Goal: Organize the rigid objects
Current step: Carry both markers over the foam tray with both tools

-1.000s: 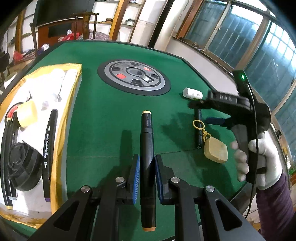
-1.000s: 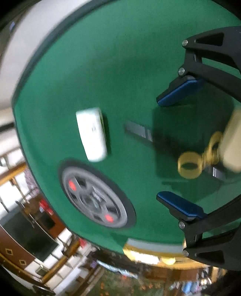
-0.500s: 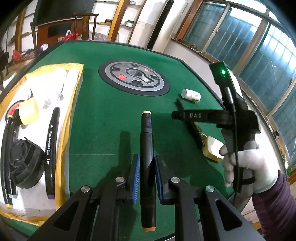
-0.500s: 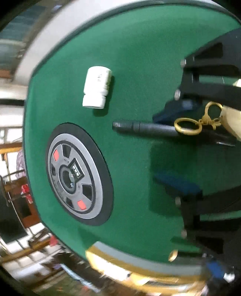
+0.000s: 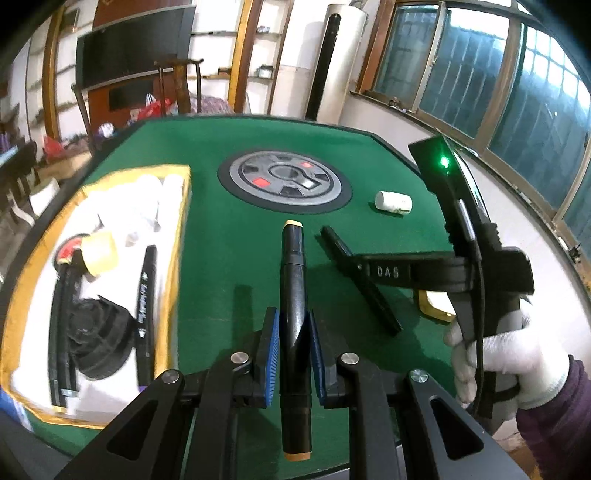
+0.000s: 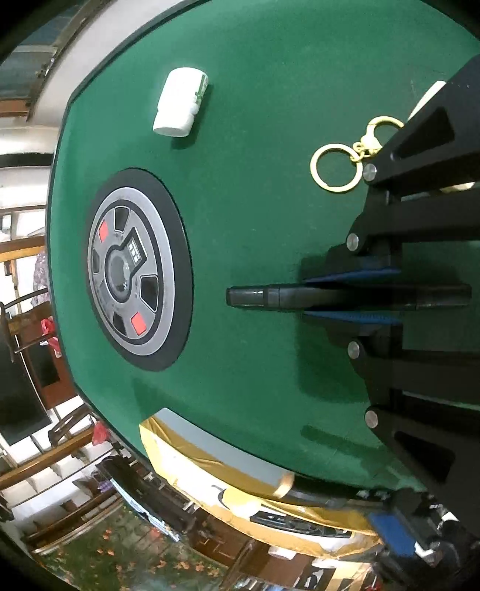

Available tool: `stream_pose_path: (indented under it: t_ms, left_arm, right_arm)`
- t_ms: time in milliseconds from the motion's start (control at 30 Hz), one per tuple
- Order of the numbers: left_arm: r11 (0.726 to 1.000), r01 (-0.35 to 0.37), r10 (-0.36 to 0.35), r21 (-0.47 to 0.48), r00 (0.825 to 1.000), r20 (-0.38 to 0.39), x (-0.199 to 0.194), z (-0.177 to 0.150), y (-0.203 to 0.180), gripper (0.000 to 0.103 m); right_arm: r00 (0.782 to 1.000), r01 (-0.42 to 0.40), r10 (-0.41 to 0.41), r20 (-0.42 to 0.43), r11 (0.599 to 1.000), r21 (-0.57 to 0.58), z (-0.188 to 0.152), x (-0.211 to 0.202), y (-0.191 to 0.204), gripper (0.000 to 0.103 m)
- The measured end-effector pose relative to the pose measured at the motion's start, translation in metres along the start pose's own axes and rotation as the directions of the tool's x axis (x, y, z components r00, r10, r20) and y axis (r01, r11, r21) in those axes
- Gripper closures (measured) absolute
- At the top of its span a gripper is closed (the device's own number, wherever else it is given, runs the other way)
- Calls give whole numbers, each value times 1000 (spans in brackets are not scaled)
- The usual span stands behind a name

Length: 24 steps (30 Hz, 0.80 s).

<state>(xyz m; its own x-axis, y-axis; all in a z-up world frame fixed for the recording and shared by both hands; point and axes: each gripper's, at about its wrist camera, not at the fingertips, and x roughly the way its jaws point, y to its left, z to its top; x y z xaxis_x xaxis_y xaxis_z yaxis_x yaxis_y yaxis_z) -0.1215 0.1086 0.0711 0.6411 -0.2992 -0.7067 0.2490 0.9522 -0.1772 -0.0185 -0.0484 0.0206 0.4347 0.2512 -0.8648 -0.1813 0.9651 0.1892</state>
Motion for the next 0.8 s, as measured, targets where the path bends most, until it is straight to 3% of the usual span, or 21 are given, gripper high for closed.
stream_pose_path:
  t_ms: [133, 467, 800]
  left_arm:
    - [999, -31, 30, 19, 999, 26, -7, 1, -1, 87]
    - [998, -51, 50, 30, 997, 53, -17, 0, -3, 87]
    - [999, -42, 40, 29, 996, 79, -31, -3, -3, 87]
  right_arm:
    - [1000, 21, -21, 18, 1000, 0, -4, -1, 4, 89]
    - [987, -136, 129, 99, 989, 63, -9, -36, 1, 89]
    - [971, -190, 184, 156, 981, 26, -7, -70, 25, 89]
